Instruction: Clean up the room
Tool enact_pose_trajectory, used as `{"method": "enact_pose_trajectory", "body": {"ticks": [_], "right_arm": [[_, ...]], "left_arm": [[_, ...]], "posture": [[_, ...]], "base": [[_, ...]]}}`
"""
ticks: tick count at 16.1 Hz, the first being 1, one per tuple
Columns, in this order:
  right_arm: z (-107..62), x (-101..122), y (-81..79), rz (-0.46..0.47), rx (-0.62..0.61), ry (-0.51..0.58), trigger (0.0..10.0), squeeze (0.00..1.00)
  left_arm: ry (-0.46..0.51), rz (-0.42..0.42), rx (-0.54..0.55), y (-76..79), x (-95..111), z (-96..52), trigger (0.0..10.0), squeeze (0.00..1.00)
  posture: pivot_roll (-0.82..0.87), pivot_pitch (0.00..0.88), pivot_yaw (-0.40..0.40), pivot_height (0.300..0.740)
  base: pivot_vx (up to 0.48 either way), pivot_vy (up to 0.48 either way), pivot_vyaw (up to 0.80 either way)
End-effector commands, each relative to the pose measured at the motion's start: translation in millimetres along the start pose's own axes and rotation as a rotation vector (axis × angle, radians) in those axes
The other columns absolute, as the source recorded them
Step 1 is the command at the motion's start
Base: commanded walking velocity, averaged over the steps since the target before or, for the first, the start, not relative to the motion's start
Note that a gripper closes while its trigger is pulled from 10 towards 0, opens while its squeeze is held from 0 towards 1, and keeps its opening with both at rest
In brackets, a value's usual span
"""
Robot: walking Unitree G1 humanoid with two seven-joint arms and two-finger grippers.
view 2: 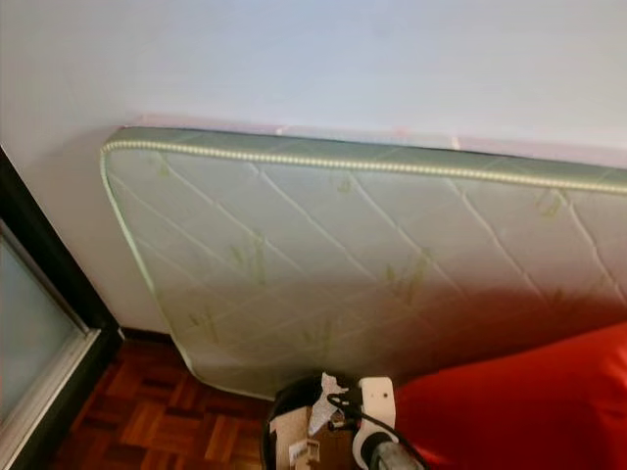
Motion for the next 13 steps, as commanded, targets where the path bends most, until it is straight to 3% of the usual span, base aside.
{"method": "enact_pose_trajectory", "body": {"ticks": [1,13], "right_arm": [[-1.8,-5.6,2.1,0.003,-0.009,-0.012,10.0,0.0],[-1.5,-14.0,-5.1,-0.022,0.019,-0.048,10.0,0.0]], "left_arm": [[-0.017,-0.006,0.013,-5.3,-7.7,-2.9,10.0,0.0],[0.039,-0.016,0.031,-11.7,-0.5,-4.1,10.0,0.0]], "posture": [[0.14,0.148,-0.044,0.631],[0.17,0.203,-0.036,0.631]], "base": [[0.0,0.0,0.0],[0.0,0.0,0.0]]}}
Point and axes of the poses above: a point about 5 cm out from each wrist's last joint towards the gripper, its own z axis pointing out of the wrist towards the gripper, its own x axis along the axis of the wrist's last joint, y = z × x, the point moved 6 cm from there along z, pointing out of the wrist towards the gripper, and after that the axes turned 15 degrees about z, right-handed, at the moved point
